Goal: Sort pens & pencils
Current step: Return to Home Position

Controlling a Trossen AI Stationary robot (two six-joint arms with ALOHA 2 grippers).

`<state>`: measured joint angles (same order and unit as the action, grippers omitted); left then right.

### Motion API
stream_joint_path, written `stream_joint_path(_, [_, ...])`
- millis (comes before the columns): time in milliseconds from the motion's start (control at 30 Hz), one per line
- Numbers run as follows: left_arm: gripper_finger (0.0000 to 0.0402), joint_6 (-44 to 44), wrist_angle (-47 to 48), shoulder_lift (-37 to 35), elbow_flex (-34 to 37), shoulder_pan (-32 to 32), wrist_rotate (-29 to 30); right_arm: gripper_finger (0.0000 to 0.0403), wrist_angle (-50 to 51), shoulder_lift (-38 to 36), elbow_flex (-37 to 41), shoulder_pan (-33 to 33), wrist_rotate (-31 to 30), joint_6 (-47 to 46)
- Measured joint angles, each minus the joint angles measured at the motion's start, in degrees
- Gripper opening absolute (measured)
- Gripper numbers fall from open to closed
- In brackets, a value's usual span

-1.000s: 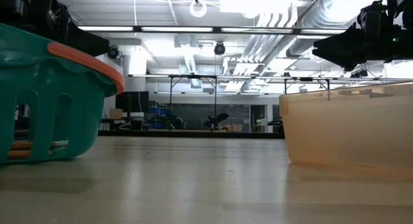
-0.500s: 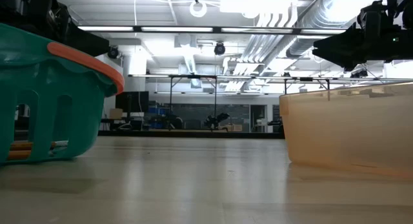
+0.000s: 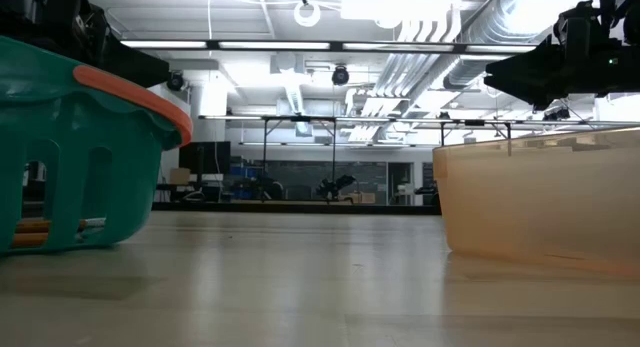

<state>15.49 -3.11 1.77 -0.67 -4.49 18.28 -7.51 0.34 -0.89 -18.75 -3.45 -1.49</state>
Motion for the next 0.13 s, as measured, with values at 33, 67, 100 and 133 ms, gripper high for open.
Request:
stream_joint_path(33, [0.0072, 0.0, 0.0, 0.0, 0.0, 0.0, 0.0, 0.0197, 0.0, 0.0, 0.0, 0.0, 0.0, 0.0])
stream_joint_path(67, [0.0072, 0.0, 0.0, 0.0, 0.0, 0.0, 0.0, 0.0197, 0.0, 0.0, 0.0, 0.0, 0.0, 0.0])
stream_joint_path(100, [0.0072, 0.0, 0.0, 0.0, 0.0, 0.0, 0.0, 0.0197, 0.0, 0.0, 0.0, 0.0, 0.0, 0.0])
stream_joint_path(133, [0.0072, 0.0, 0.0, 0.0, 0.0, 0.0, 0.0, 0.0197, 0.0, 0.0, 0.0, 0.0, 0.0, 0.0])
